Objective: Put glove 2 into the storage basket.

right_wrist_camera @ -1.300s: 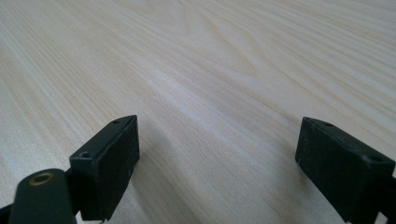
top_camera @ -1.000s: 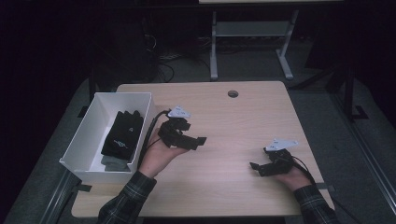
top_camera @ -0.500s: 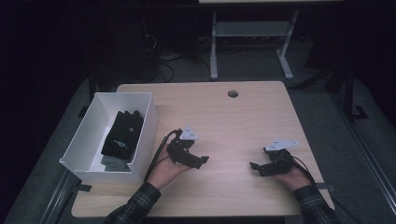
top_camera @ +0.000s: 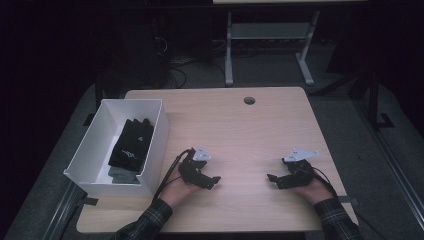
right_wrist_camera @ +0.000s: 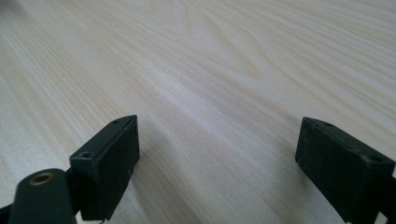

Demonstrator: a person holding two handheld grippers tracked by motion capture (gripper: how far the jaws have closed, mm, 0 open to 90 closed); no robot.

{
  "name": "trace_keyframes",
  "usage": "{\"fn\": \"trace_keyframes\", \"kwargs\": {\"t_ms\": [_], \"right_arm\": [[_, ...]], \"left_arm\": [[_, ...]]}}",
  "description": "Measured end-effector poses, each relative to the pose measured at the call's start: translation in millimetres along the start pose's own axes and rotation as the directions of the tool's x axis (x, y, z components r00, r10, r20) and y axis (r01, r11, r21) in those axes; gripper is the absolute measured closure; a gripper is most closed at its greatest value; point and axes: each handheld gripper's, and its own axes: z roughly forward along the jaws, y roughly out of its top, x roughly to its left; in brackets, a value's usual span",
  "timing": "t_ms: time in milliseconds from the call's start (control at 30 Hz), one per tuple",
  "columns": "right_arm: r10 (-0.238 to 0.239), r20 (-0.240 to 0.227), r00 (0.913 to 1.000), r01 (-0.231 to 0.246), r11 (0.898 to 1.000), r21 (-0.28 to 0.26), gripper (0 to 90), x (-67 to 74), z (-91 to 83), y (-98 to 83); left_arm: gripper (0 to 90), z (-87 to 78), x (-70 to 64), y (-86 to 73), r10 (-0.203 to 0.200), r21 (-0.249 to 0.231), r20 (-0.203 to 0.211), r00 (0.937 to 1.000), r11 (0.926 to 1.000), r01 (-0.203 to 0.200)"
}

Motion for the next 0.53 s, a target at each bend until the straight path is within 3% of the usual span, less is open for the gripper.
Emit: {"fn": "trace_keyframes", "kwargs": {"t_ms": [267, 533], "right_arm": [[0.0, -0.001, 1.0, 0.0, 1.0, 0.0, 13.4, 0.0, 0.0, 0.0], [-0.001, -0.003, 1.0, 0.001, 1.0, 0.002, 13.4, 0.1, 0.0, 0.2]], "left_arm": [[12.8, 4.9, -1.2, -4.9, 0.036, 0.027, -0.011, 0.9993, 0.999, -0.036], [12.7, 5.5, 1.5, -11.6, 0.065, -0.032, 0.025, 0.9976, 0.9974, -0.064]]}}
